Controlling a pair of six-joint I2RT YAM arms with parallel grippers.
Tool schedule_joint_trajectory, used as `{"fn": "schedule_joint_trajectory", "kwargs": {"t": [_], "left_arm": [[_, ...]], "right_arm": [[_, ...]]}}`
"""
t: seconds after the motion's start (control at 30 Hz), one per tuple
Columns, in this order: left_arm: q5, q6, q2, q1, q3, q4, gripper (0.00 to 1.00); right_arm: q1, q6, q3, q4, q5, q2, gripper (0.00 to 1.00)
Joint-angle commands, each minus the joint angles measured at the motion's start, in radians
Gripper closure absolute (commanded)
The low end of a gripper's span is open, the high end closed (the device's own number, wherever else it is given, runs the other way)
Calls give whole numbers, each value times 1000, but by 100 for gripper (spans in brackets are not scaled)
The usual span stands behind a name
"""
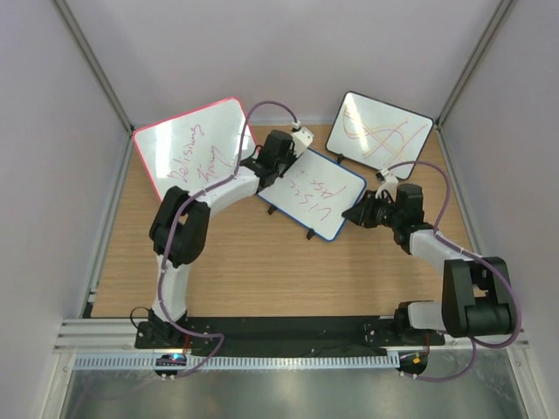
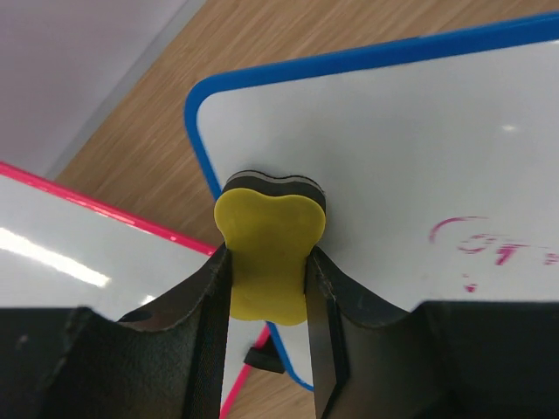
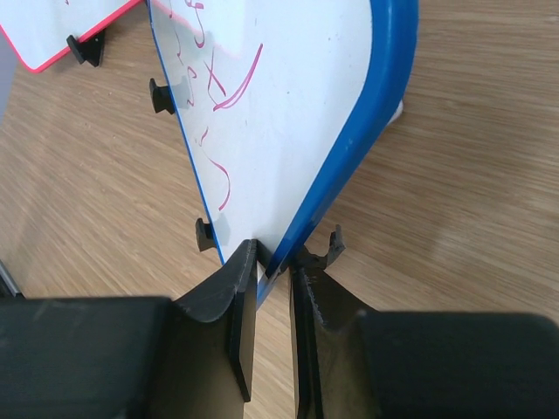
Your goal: Erase the whiteboard
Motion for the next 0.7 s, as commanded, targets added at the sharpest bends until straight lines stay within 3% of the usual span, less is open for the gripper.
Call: {"fn": "schedule_joint_trajectory", "kwargs": {"t": [0.0,0.13,0.43,0.67], "left_arm": [[-12,43,51,11,-7,12,100],[41,37,37,-23,-24,12,100],[87,46,1,-210,-56,12,100],[101,6,47,-227,-4,-32,100]], "right_arm": [[14,-79,25,-21,33,-30,99],[17,-85,28,-31,36,-32,99],[26,-92,27,-40,48,-47,99],[28,-91,28,-41,43,-44,99]]}}
